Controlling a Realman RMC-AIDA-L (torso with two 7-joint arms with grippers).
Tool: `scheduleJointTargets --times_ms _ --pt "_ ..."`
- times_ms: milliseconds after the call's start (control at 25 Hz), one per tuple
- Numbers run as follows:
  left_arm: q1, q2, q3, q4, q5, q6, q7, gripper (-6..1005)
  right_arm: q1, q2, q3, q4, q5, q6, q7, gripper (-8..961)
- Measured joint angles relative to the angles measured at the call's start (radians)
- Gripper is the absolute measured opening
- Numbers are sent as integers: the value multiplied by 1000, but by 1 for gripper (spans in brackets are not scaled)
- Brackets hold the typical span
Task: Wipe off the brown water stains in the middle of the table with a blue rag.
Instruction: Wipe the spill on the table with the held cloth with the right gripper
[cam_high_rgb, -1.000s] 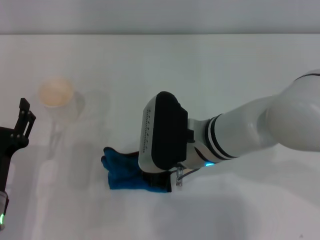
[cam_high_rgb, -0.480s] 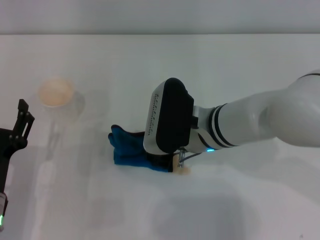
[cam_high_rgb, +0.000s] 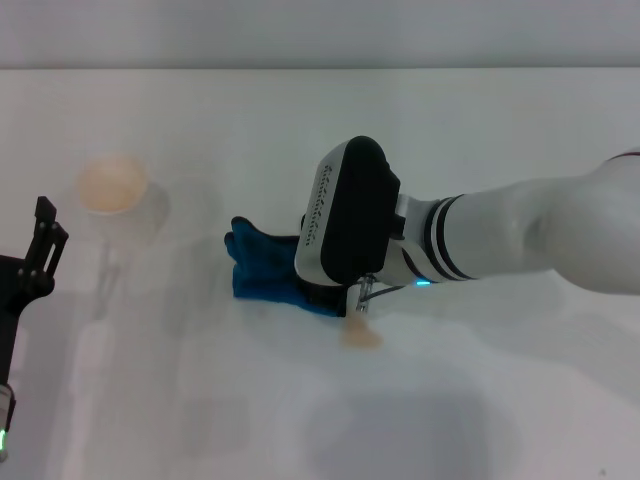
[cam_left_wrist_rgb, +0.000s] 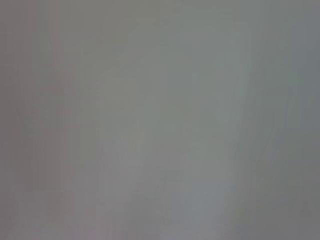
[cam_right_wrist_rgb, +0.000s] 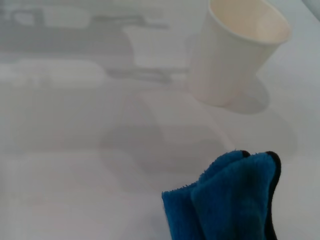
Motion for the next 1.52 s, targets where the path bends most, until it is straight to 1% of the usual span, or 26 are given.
scheduleJointTargets --times_ms 200,360,600,720,880,1040,1280,1360,1520 --pt "0 0 1 0 2 -1 0 862 1 0 -8 -32 33 -88 -2 160" --pt "0 0 2 0 2 -1 0 862 -12 0 -11 -68 48 -153 -7 158" --pt "0 0 2 0 1 -1 0 861 -33 0 -29 -103 86 -211 -22 153" --pt "-2 0 2 0 -1 -1 0 861 -41 0 -50 -99 114 -174 -35 151" --pt "-7 0 1 1 -3 -1 0 861 -35 1 -80 -64 125 -63 -37 148" --pt "-11 0 2 5 -3 2 0 861 -31 1 -84 -13 130 23 -37 145" --pt "-10 0 1 9 -5 1 0 862 -24 0 -59 58 130 87 -37 144" --pt "-10 0 0 10 -6 0 0 862 -19 -1 -37 84 124 98 -37 144" --pt "-11 0 0 10 -6 -1 0 861 -18 -10 29 125 110 102 -37 142"
